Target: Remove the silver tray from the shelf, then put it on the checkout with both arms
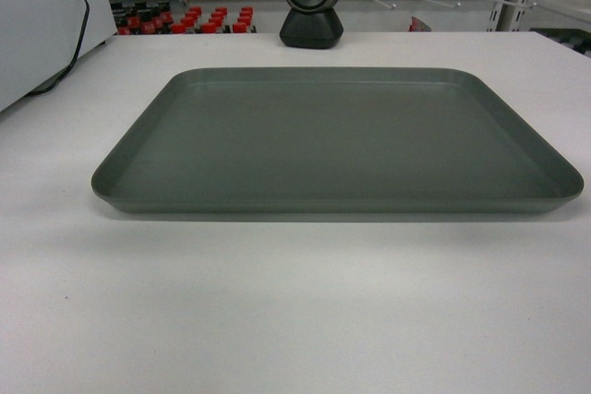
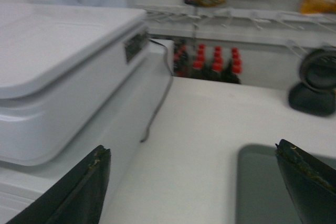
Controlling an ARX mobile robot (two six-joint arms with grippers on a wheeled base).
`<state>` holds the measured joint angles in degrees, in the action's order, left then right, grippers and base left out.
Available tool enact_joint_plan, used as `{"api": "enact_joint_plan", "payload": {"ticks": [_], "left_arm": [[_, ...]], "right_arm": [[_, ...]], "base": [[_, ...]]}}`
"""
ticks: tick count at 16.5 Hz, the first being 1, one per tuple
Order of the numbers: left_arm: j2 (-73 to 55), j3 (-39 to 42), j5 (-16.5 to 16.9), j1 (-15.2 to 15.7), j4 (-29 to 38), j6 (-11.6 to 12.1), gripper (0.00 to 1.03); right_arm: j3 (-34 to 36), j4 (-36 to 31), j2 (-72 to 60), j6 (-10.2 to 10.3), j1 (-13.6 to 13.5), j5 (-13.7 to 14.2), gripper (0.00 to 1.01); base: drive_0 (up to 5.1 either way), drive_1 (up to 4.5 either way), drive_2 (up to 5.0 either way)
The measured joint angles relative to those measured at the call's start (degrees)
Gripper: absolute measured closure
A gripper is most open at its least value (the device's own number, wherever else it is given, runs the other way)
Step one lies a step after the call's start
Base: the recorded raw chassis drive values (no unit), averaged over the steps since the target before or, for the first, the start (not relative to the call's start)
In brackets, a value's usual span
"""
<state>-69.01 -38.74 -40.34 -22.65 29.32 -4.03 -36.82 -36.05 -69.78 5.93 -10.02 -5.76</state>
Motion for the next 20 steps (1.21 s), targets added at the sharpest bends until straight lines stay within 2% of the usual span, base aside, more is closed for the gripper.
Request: {"api": "enact_joint_plan", "payload": {"ticks": [1, 2, 3, 4, 5, 6, 7, 8, 9, 11, 12, 13, 14, 15, 16, 20], "left_arm": [[8.9, 8.8, 16.9, 5.2, 0.9, 2.1, 0.27], [14.1, 13.9, 22.7, 8.0, 1.6, 2.8, 0.39], [16.6, 16.9, 25.5, 9.5, 2.2, 3.0, 0.5], [18.4, 19.8, 27.9, 10.6, 2.5, 3.0, 0.63], [19.7, 21.8, 29.6, 11.2, 2.5, 3.0, 0.72], [21.5, 24.0, 30.1, 12.6, 2.5, 3.0, 0.83], [24.2, 26.2, 31.2, 14.3, 2.5, 3.0, 0.98], [25.7, 27.2, 32.0, 14.8, 2.4, 3.0, 1.02], [28.2, 29.2, 33.6, 15.7, 1.8, 3.0, 1.02], [32.4, 32.0, 35.6, 18.2, -0.1, 3.0, 1.02], [34.0, 32.6, 39.1, 21.0, -0.9, 3.1, 1.02], [35.3, 33.2, 39.9, 22.6, -1.5, 3.1, 1.02], [37.3, 33.9, 39.7, 22.9, -2.5, 3.0, 1.02], [38.6, 34.6, 40.1, 22.8, -3.4, 3.0, 1.02], [40.1, 35.1, 40.3, 22.5, -4.5, 3.0, 1.02], [46.1, 36.9, 40.3, 22.5, -7.8, 3.0, 1.02]], "right_arm": [[4.5, 8.2, 9.3, -3.1, -3.6, 13.4, 0.22], [9.1, 10.5, 14.8, -4.3, -3.5, 18.3, 0.35], [12.3, 12.7, 19.3, -4.5, -3.6, 20.1, 0.46], [15.1, 15.7, 24.9, -4.7, -5.0, 20.8, 0.59], [16.9, 16.0, 28.5, -5.0, -5.1, 20.3, 0.68], [18.6, 15.3, 31.6, -5.2, -3.8, 19.1, 0.79], [21.1, 14.9, 34.2, -5.4, -1.5, 17.9, 0.94], [22.8, 15.0, 35.2, -5.6, -0.6, 16.8, 1.0], [25.8, 15.5, 37.0, -5.6, 0.9, 14.8, 1.0], [28.2, 15.6, 41.0, -5.6, 3.3, 12.7, 1.0], [29.0, 16.0, 42.3, -5.6, 3.9, 12.1, 1.0], [29.9, 16.9, 43.4, -5.6, 6.2, 8.6, 1.0], [30.9, 17.4, 44.7, -5.6, 9.7, 6.6, 1.0], [31.5, 17.8, 45.9, -5.6, 10.5, 6.6, 1.0], [32.1, 18.4, 47.3, -5.6, 10.3, 5.7, 1.0], [34.0, 21.3, 52.1, -5.6, 10.0, 5.7, 1.0]], "base": [[0.0, 0.0, 0.0], [0.0, 0.0, 0.0], [0.0, 0.0, 0.0], [0.0, 0.0, 0.0], [0.0, 0.0, 0.0], [0.0, 0.0, 0.0], [0.0, 0.0, 0.0], [0.0, 0.0, 0.0], [0.0, 0.0, 0.0], [0.0, 0.0, 0.0], [0.0, 0.0, 0.0], [0.0, 0.0, 0.0], [0.0, 0.0, 0.0], [0.0, 0.0, 0.0], [0.0, 0.0, 0.0], [0.0, 0.0, 0.0]]}}
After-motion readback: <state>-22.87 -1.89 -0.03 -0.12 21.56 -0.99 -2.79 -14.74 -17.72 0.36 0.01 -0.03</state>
